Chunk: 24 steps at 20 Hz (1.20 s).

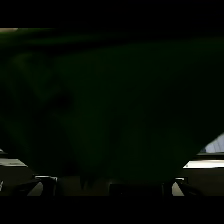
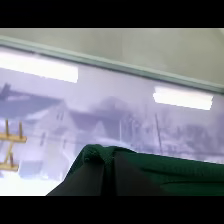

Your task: Fold the clothes and pants, and hang the long-sleeved shirts on hangers.

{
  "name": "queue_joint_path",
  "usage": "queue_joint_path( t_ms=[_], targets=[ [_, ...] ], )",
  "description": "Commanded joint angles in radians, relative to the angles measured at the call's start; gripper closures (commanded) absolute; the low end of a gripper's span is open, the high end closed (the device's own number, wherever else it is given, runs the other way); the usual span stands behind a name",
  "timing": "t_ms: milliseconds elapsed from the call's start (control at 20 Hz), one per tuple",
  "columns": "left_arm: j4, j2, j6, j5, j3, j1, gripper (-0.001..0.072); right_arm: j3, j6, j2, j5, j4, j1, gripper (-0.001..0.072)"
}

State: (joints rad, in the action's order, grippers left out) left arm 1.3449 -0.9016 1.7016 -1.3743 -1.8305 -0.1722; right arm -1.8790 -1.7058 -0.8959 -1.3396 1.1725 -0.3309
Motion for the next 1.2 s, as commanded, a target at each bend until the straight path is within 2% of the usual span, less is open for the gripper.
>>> queue_joint_path(
  t_ms=[0,150,300,500,700,850,1150],
  targets=[
    [-0.002,-0.138,-0.090,0.040,0.185,0.008,0.0691,0.047,-0.024,-0.211,-0.156,-0.056,0.037,0.0683],
    [-0.002,-0.368,-0.181,0.165,0.279,0.063,0.0690,0.111,0.017,-0.414,-0.079,0.080,0.149,0.0683],
    [-0.001,-0.616,-0.215,0.270,0.275,0.114,0.0690,0.124,-0.002,-0.623,0.053,0.204,0.215,0.0683],
    [-0.002,-0.862,-0.214,0.356,0.157,0.131,0.0690,0.123,-0.070,-0.821,0.262,0.214,0.215,0.0684],
    [-0.001,-0.992,-0.214,0.365,-0.008,0.130,0.0690,0.122,-0.103,-0.890,0.401,0.208,0.215,0.0684],
    [-0.001,-1.016,-0.214,0.317,-0.029,0.128,0.0690,0.121,-0.101,-0.897,0.369,0.209,0.215,0.0684],
    [0.014,-1.017,-0.239,0.016,-0.029,0.126,0.0690,0.122,-0.087,-0.898,0.069,0.242,0.215,0.0683]
  ],
)
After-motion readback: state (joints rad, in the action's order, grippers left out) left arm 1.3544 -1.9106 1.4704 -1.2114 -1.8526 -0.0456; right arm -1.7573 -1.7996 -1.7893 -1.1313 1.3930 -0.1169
